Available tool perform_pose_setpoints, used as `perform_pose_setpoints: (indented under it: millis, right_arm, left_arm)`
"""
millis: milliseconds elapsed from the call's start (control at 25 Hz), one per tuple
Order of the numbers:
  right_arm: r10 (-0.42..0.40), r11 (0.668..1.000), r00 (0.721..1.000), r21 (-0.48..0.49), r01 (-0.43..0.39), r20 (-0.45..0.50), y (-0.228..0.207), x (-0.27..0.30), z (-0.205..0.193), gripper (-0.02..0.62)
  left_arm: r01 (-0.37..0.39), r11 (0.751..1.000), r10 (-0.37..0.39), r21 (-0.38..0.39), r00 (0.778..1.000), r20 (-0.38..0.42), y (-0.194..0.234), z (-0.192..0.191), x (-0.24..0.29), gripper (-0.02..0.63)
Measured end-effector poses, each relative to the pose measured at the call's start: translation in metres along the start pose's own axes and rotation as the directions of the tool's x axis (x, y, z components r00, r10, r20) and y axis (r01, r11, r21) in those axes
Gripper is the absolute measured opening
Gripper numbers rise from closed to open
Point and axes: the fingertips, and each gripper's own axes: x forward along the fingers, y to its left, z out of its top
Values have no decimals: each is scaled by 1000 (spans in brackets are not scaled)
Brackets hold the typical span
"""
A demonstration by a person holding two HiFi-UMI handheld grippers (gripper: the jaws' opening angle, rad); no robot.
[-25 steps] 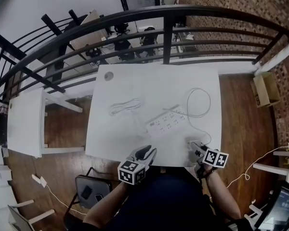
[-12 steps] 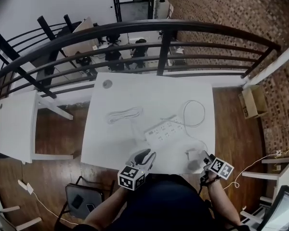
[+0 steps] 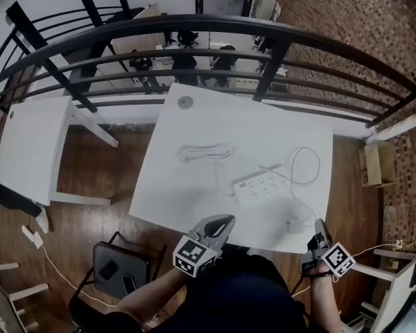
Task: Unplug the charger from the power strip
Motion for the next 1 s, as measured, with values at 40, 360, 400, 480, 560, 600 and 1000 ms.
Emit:
perform_pose_setpoints:
  millis: [40,360,400,480,560,600,1000]
  right_arm:
    - [62,998,998,-20,-62,-6,17,3,-1,11]
    - [417,899,906,-114,-423,-79,110,7,5,11]
    - [446,883,891,-124,-453,-80,117,0,9,11]
    - [496,855,865,-130,-502,-77,127,-18,18,12]
    - [510,850,858,-121,-513,-62,125,-34,25,11]
    - [499,857,865,-120,-502,-54,119,-42,28,12]
    - [543,750,829,-370,-549,-129,114,-118,21,11]
  left_arm:
    - [-8,1000,7,12,1000,10,-4,6,-6,6]
    - [-137,976,111,169,981,158,-54,63,-33,6]
    - [-157,974,126,166,975,182,-64,68,-35,6]
    - [-197,970,161,143,960,228,-86,74,-40,6]
    - [-230,967,196,106,945,262,-107,74,-43,6]
    - [-242,967,212,83,939,270,-117,71,-44,6]
    - [-308,949,284,69,929,239,-203,39,-45,18]
